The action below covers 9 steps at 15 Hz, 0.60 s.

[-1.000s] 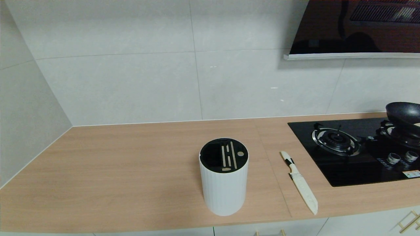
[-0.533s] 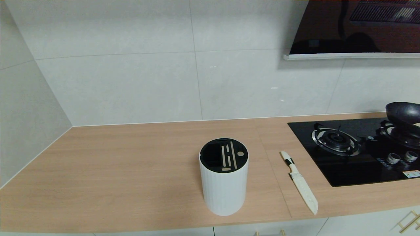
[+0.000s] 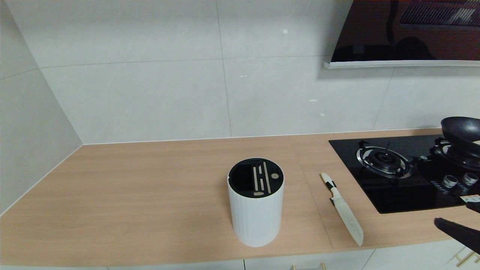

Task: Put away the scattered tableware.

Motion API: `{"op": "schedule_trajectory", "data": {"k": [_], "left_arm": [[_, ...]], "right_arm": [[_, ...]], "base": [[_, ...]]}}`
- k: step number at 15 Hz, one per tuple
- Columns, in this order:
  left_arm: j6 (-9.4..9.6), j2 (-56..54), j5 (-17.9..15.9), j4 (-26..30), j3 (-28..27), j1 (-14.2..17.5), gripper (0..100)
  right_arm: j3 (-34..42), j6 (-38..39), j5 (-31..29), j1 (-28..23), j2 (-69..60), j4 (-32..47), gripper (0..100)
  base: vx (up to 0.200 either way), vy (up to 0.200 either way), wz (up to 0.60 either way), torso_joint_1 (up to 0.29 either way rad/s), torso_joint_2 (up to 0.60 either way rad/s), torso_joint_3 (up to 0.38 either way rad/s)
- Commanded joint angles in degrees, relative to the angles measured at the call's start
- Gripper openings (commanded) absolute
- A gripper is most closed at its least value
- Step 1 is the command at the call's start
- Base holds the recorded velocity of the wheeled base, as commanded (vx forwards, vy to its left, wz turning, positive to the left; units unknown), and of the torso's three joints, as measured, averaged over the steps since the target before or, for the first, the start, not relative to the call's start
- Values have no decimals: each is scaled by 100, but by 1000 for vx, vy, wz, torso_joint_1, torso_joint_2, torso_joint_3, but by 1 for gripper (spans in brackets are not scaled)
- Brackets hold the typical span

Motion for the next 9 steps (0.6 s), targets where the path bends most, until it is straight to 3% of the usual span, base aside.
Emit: {"op": "schedule_trajectory", "data": {"k": [1, 4, 6, 9], "left_arm": [[-1, 0, 2, 0, 0, 0, 100], [-1, 0, 2, 0, 0, 0, 100], [-1, 0, 2, 0, 0, 0, 100], [-1, 0, 2, 0, 0, 0, 100]], "right_arm": [[-414, 4, -102, 435, 1875, -538, 100], [-977, 4, -146, 602, 3554, -1320, 100], [-1258, -31, -480, 619, 4679, -2050, 100], [-1434, -40, -797, 619, 5531, -2639, 100]], "base": [[0, 0, 0, 0, 0, 0], [0, 0, 0, 0, 0, 0], [0, 0, 0, 0, 0, 0], [0, 0, 0, 0, 0, 0]]}}
